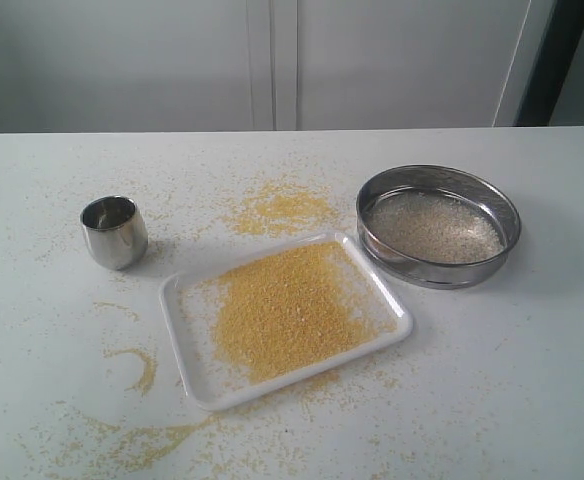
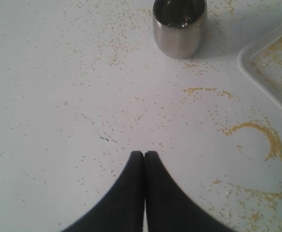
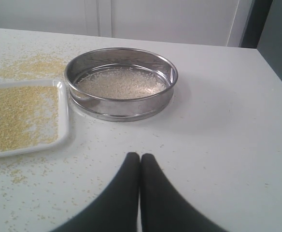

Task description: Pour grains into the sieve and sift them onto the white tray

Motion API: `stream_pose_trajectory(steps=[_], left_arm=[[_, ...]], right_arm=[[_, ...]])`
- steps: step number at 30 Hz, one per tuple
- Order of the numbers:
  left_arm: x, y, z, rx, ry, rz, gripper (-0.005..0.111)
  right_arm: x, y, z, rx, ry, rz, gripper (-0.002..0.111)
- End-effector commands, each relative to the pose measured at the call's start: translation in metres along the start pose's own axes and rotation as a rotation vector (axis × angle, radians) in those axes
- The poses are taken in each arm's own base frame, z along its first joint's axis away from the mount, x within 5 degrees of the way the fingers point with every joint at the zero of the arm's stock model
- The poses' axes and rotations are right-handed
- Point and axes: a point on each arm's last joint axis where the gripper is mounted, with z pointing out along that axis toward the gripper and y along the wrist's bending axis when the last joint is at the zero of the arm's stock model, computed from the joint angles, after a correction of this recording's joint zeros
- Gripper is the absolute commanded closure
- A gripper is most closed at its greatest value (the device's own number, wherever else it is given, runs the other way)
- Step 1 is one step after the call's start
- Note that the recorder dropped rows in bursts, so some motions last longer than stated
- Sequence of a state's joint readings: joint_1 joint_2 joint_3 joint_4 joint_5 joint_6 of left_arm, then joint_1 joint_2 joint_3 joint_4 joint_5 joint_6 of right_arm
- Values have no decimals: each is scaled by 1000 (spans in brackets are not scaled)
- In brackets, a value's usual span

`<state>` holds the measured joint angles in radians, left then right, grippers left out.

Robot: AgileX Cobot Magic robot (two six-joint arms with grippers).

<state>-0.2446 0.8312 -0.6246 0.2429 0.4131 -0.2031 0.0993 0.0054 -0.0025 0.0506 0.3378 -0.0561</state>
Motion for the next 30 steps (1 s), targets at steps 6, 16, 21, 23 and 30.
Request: stream_pose_trajectory(steps=[6, 16, 21, 23, 30], left_arm=[[29, 1, -33, -23, -136, 57, 107], [58, 7, -50, -102, -224, 12, 107], [69, 5, -55, -110, -261, 11, 107], [74, 5, -56, -130, -272, -5, 107], [95, 4, -58, -192, -303, -72, 107]], right_arm=[[1, 0, 0, 2, -4, -20, 108], [1, 0, 0, 2, -4, -20, 108], [1, 0, 0, 2, -4, -20, 108], [1, 0, 0, 2, -4, -20, 108], [1, 0, 0, 2, -4, -20, 108]])
